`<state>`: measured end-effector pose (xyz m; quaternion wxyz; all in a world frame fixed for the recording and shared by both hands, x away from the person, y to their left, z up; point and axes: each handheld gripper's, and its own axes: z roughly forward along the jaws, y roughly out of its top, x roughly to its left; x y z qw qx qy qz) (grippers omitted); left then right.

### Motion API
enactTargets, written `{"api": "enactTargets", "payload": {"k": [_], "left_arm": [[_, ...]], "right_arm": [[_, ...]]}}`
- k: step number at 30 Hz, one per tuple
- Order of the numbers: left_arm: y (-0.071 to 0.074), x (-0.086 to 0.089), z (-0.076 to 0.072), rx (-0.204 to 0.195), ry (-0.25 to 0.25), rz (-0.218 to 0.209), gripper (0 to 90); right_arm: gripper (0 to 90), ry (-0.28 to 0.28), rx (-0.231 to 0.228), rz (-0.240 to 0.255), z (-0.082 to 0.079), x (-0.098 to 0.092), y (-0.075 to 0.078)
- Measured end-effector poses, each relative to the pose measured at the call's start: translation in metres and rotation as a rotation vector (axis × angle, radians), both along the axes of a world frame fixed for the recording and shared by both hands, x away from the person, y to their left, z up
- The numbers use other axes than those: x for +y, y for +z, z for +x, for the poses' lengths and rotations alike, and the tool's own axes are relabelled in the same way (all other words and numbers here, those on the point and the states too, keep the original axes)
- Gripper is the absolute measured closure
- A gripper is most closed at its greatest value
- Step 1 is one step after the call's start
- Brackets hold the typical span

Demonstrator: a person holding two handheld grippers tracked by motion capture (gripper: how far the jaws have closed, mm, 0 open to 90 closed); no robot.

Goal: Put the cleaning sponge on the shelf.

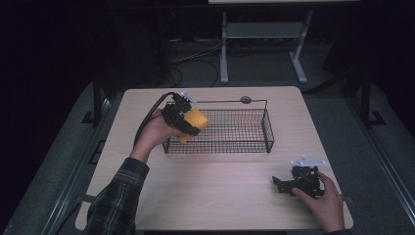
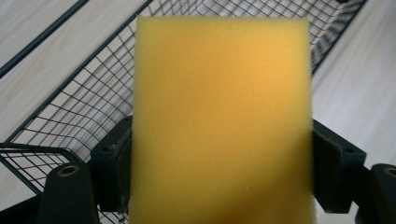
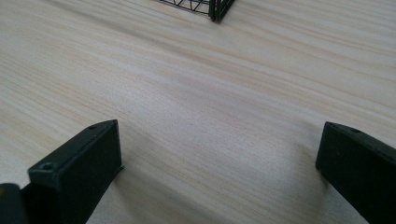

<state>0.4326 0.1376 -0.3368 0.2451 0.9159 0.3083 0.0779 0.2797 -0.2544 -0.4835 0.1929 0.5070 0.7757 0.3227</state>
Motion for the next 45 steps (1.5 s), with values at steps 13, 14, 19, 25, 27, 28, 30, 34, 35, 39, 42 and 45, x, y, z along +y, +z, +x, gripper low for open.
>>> {"api": "enactTargets", "payload": {"k": [13, 14, 19, 25, 27, 28, 30, 34, 35, 39, 42, 45], "left_arm": [[-0.019, 0.010, 0.026, -0.003, 0.069, -0.002, 22.4], [-0.022, 0.010, 0.028, 0.001, 0.078, -0.002, 22.4], [-0.032, 0.012, 0.037, 0.003, 0.102, 0.003, 22.3], [-0.043, 0.013, 0.043, 0.024, 0.117, 0.004, 22.3], [-0.046, 0.013, 0.044, 0.032, 0.119, 0.009, 22.3], [-0.048, 0.013, 0.045, 0.035, 0.119, 0.014, 22.3], [-0.052, 0.014, 0.046, 0.044, 0.120, 0.017, 22.3], [-0.058, 0.014, 0.047, 0.054, 0.124, 0.021, 22.3], [-0.059, 0.014, 0.047, 0.057, 0.122, 0.023, 22.3], [-0.063, 0.013, 0.047, 0.065, 0.125, 0.027, 22.3], [-0.066, 0.011, 0.047, 0.072, 0.119, 0.039, 22.3], [-0.068, 0.008, 0.046, 0.077, 0.106, 0.047, 22.3]], "right_arm": [[0.0, 0.000, 0.000, 0.000, 0.000, 0.000, 0.000], [0.0, 0.001, 0.000, 0.000, 0.000, 0.000, 0.000], [0.0, 0.001, -0.001, -0.001, 0.000, 0.000, 0.000], [0.0, 0.001, -0.001, -0.001, 0.000, 0.000, 0.000], [0.0, 0.002, -0.001, -0.001, 0.000, 0.000, 0.000], [0.0, 0.002, -0.001, -0.001, 0.000, 0.000, 0.000], [0.0, 0.002, -0.002, -0.001, 0.000, 0.000, 0.000], [0.0, 0.002, -0.001, 0.000, 0.000, 0.000, 0.000], [0.0, 0.002, -0.001, -0.001, 0.000, 0.000, 0.000], [0.0, 0.002, -0.001, -0.001, 0.000, 0.000, 0.000], [0.0, 0.001, -0.001, -0.001, 0.000, 0.000, 0.000], [0.0, 0.002, -0.001, 0.000, 0.000, 0.000, 0.000]]}}
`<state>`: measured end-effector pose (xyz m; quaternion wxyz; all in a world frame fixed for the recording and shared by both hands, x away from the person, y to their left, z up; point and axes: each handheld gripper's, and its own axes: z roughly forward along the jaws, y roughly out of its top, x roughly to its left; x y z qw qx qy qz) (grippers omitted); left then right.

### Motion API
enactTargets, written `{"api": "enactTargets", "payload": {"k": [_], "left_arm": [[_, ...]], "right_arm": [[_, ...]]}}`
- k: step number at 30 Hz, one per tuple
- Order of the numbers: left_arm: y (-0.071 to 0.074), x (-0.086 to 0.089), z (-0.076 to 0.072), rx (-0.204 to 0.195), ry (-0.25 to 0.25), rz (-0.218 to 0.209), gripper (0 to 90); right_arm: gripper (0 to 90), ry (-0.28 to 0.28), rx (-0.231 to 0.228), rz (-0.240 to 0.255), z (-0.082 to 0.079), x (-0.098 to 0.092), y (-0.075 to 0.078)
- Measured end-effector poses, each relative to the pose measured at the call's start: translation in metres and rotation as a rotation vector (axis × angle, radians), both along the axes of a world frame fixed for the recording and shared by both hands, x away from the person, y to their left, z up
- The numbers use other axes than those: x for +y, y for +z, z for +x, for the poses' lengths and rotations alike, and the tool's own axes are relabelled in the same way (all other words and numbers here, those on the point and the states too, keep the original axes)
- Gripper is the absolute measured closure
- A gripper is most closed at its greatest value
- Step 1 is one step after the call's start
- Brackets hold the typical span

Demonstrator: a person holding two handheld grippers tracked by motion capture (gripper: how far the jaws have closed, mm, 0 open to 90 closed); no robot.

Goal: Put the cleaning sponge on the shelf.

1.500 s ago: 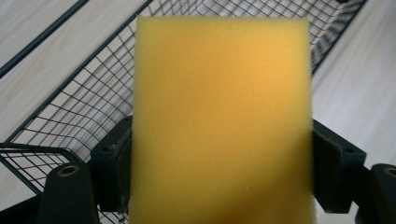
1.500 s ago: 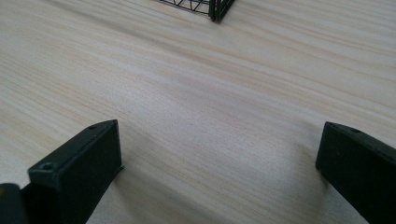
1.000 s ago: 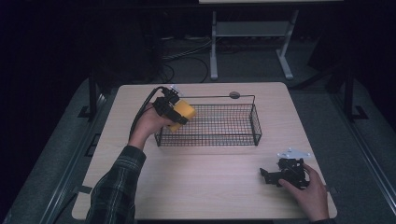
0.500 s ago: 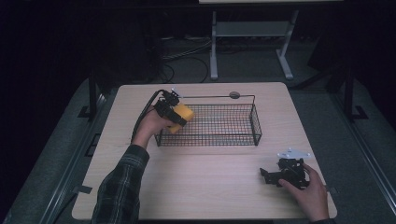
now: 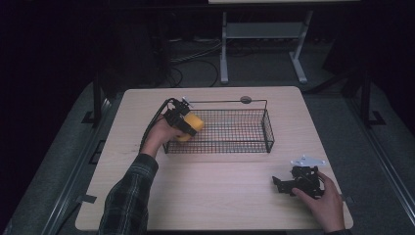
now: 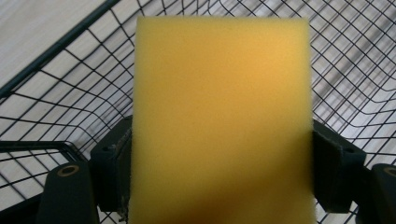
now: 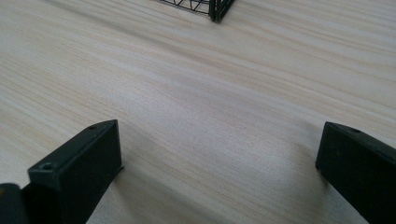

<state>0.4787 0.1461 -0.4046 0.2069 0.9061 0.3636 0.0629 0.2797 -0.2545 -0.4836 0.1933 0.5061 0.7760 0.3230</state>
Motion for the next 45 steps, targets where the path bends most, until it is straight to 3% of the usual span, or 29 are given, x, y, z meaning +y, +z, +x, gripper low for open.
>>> {"api": "enactTargets", "payload": {"k": [24, 33, 45], "left_arm": [[0.000, 0.000, -0.002, 0.015, -0.009, 0.009, 18.7], [0.011, 0.007, -0.005, -0.009, -0.002, -0.022, 18.8], [0.030, 0.019, -0.020, -0.034, -0.010, -0.060, 14.2]], "right_arm": [[0.0, 0.000, 0.000, 0.000, 0.000, 0.000, 0.000], [0.0, -0.001, 0.001, 0.000, 0.000, 0.000, 0.000], [0.0, -0.001, 0.001, 0.000, 0.000, 0.000, 0.000]]}}
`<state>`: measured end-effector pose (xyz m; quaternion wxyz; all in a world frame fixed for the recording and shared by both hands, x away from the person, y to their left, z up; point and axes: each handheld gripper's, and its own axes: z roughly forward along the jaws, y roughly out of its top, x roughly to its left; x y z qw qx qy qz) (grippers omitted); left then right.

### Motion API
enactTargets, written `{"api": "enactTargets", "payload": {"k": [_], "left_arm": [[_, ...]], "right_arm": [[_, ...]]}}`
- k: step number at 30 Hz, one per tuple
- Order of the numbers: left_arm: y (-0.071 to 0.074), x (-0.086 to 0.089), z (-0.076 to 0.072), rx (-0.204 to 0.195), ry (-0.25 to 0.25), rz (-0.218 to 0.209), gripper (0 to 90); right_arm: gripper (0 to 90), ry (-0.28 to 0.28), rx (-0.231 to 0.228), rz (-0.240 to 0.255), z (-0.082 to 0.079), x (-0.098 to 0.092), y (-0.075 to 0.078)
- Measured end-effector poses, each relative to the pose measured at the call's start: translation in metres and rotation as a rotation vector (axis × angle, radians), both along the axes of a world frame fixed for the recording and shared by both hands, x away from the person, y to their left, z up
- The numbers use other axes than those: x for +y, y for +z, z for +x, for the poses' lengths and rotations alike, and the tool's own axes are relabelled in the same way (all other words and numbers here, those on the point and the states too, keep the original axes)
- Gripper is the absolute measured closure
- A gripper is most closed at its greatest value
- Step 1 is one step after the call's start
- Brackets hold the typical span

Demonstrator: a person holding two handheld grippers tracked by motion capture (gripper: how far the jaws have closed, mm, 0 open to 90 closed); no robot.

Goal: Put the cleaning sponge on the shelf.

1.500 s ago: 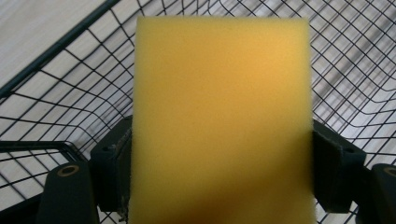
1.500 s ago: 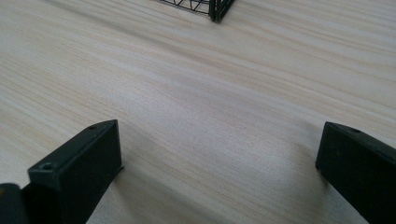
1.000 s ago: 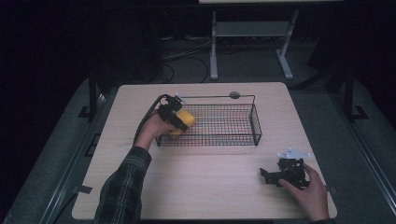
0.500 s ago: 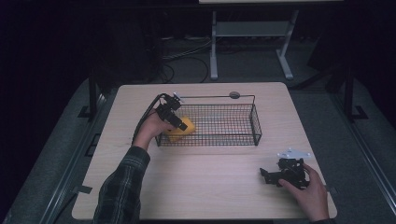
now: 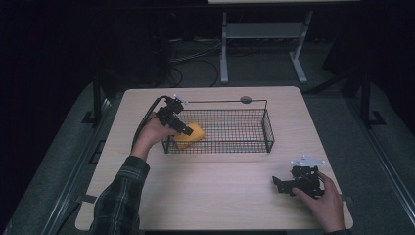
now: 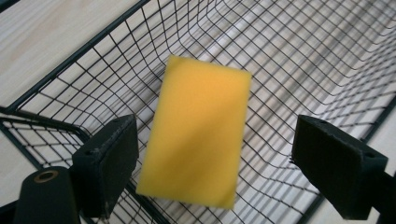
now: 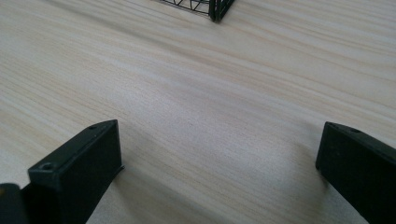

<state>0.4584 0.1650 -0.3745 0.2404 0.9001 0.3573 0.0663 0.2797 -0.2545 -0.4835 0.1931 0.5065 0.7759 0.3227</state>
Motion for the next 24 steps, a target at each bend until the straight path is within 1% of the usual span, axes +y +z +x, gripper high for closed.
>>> {"api": "enactTargets", "payload": {"k": [3, 5, 9, 14, 17, 20, 21, 24], "left_arm": [[0.004, 0.005, -0.008, -0.013, 0.009, -0.017, 13.8], [0.007, 0.010, -0.014, -0.028, 0.008, -0.018, 13.8], [0.010, 0.019, -0.026, -0.055, 0.020, -0.036, 13.8], [0.015, 0.033, -0.045, -0.085, 0.034, -0.053, 13.8], [0.015, 0.040, -0.056, -0.098, 0.043, -0.059, 13.7], [0.011, 0.047, -0.067, -0.106, 0.052, -0.067, 13.8], [0.010, 0.050, -0.072, -0.108, 0.052, -0.060, 13.8], [0.006, 0.057, -0.084, -0.120, 0.066, -0.067, 13.7]], "right_arm": [[0.0, -0.001, 0.001, 0.000, 0.000, 0.000, 0.000], [0.0, -0.001, 0.001, 0.000, 0.000, 0.000, 0.000], [0.0, -0.001, 0.001, 0.000, 0.000, 0.000, 0.000], [0.0, 0.000, 0.000, 0.000, 0.000, 0.000, 0.000], [0.0, -0.001, 0.001, 0.000, 0.000, 0.000, 0.000], [0.0, 0.000, 0.000, 0.000, 0.000, 0.000, 0.000], [0.0, 0.000, 0.000, 0.000, 0.000, 0.000, 0.000], [0.0, 0.000, -0.001, -0.001, 0.000, 0.000, 0.000]]}}
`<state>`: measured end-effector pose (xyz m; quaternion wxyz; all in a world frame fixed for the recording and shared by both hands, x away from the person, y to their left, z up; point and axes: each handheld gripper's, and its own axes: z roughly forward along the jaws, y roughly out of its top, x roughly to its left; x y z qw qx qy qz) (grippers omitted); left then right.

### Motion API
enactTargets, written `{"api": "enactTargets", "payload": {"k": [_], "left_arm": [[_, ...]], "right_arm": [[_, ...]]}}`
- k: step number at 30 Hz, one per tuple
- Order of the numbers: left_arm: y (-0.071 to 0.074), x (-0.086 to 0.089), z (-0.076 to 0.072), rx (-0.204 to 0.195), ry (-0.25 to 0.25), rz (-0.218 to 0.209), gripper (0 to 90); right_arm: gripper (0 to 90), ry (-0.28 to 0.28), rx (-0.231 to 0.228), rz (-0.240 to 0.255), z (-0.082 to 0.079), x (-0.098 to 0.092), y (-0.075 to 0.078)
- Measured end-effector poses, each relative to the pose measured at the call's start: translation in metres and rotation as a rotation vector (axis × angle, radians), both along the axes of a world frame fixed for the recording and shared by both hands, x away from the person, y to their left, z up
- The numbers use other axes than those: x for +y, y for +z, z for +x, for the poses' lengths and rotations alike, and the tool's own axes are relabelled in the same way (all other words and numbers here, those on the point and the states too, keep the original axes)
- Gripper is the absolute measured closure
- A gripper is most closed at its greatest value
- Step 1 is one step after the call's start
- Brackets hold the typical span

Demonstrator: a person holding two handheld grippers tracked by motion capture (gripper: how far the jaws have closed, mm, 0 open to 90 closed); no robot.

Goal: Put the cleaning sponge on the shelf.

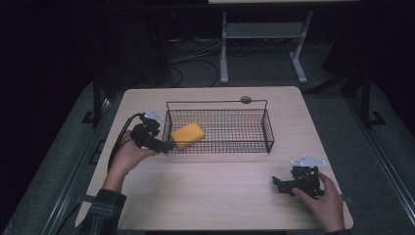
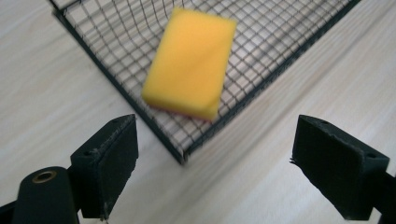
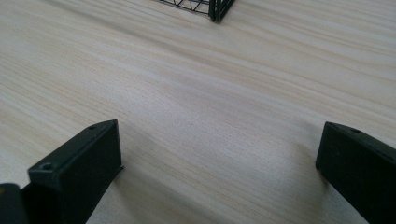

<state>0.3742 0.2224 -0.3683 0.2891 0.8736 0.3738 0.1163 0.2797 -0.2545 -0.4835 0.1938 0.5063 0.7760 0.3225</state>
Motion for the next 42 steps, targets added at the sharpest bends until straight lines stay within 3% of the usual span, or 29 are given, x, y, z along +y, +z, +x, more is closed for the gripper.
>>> {"api": "enactTargets", "payload": {"k": [4, 13, 23, 31, 34, 42], "left_arm": [[-0.006, 0.008, -0.018, -0.016, 0.013, -0.014, 13.8], [-0.027, 0.020, -0.049, -0.042, 0.046, 0.021, 13.6], [-0.052, 0.032, -0.078, -0.041, 0.071, 0.034, 13.7], [-0.073, 0.036, -0.093, -0.027, 0.091, 0.036, 13.7], [-0.078, 0.039, -0.097, -0.022, 0.097, 0.050, 13.7], [-0.088, 0.046, -0.105, -0.013, 0.121, 0.037, 13.7]], "right_arm": [[0.0, 0.001, 0.002, 0.002, 0.000, 0.000, 0.000], [0.0, 0.000, 0.000, 0.000, 0.000, 0.000, 0.000], [0.0, 0.000, 0.001, 0.001, 0.000, 0.000, 0.000], [0.0, 0.000, 0.001, 0.001, 0.000, 0.000, 0.000], [0.0, 0.000, 0.000, 0.000, 0.000, 0.000, 0.000], [0.0, 0.001, 0.000, 0.001, 0.000, 0.000, 0.000]]}}
